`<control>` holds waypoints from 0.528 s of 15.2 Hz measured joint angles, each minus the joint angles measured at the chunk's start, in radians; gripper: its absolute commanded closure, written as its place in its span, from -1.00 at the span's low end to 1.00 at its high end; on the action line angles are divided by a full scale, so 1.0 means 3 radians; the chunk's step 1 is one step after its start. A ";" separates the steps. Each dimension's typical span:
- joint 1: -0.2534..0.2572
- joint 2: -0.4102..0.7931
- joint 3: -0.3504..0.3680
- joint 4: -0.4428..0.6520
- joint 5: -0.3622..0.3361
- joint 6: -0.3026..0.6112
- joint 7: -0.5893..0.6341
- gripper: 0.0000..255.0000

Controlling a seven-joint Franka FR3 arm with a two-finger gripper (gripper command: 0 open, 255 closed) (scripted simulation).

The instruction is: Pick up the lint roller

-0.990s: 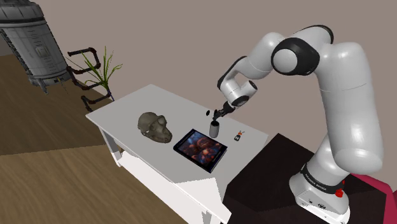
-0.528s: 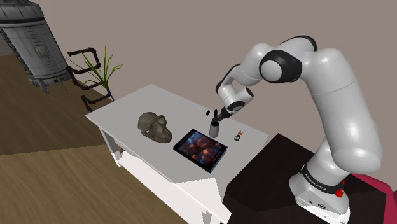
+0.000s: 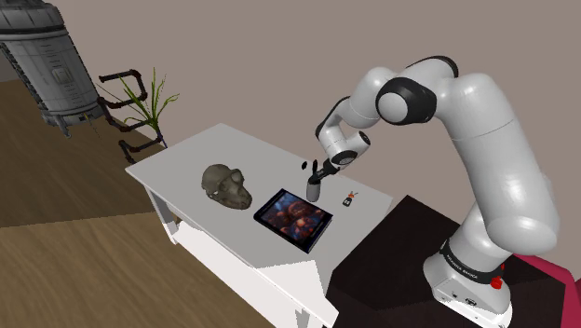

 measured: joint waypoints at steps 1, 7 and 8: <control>0.0001 0.0000 0.0000 0.0000 0.0002 0.0001 -0.0001 1.00; 0.0004 -0.0051 -0.0007 -0.0034 -0.0065 0.0007 0.0055 1.00; 0.0009 -0.0084 -0.0009 -0.0055 -0.0094 0.0015 0.0083 1.00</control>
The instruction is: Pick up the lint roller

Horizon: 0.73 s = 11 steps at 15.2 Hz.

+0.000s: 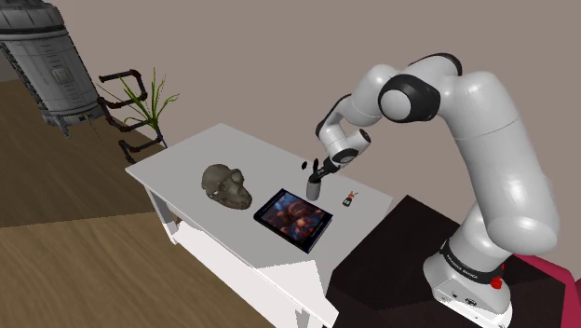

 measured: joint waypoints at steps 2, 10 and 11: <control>0.0012 -0.0091 -0.0011 -0.0061 -0.0079 0.0013 0.0066 1.00; 0.0068 -0.0442 -0.0069 -0.0266 -0.0464 0.0062 0.0410 1.00; 0.0077 -0.0487 -0.0080 -0.0285 -0.0531 0.0066 0.0472 1.00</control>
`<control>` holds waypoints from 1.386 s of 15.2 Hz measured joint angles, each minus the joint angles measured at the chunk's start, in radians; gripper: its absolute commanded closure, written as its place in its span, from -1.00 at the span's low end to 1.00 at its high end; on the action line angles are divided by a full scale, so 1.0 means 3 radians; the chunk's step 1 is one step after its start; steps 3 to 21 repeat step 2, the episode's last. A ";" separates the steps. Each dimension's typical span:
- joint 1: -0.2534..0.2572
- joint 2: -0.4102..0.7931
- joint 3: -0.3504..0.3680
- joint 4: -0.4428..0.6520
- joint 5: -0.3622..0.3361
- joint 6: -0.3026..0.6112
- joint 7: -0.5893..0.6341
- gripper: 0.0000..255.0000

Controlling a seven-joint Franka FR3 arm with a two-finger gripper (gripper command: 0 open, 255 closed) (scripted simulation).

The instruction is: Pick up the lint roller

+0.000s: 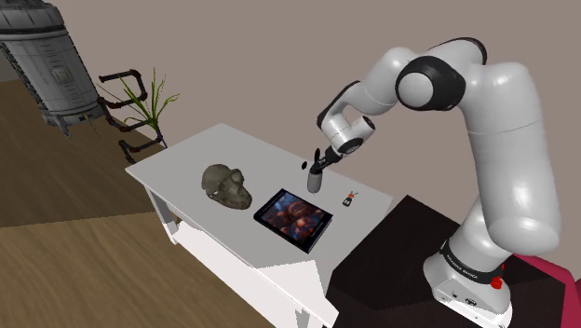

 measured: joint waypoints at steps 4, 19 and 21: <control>0.0020 -0.0074 -0.0015 -0.0039 -0.0092 0.0011 0.0088 1.00; 0.0020 -0.0074 -0.0015 -0.0039 -0.0092 0.0011 0.0088 1.00; 0.0020 -0.0074 -0.0015 -0.0039 -0.0092 0.0011 0.0088 1.00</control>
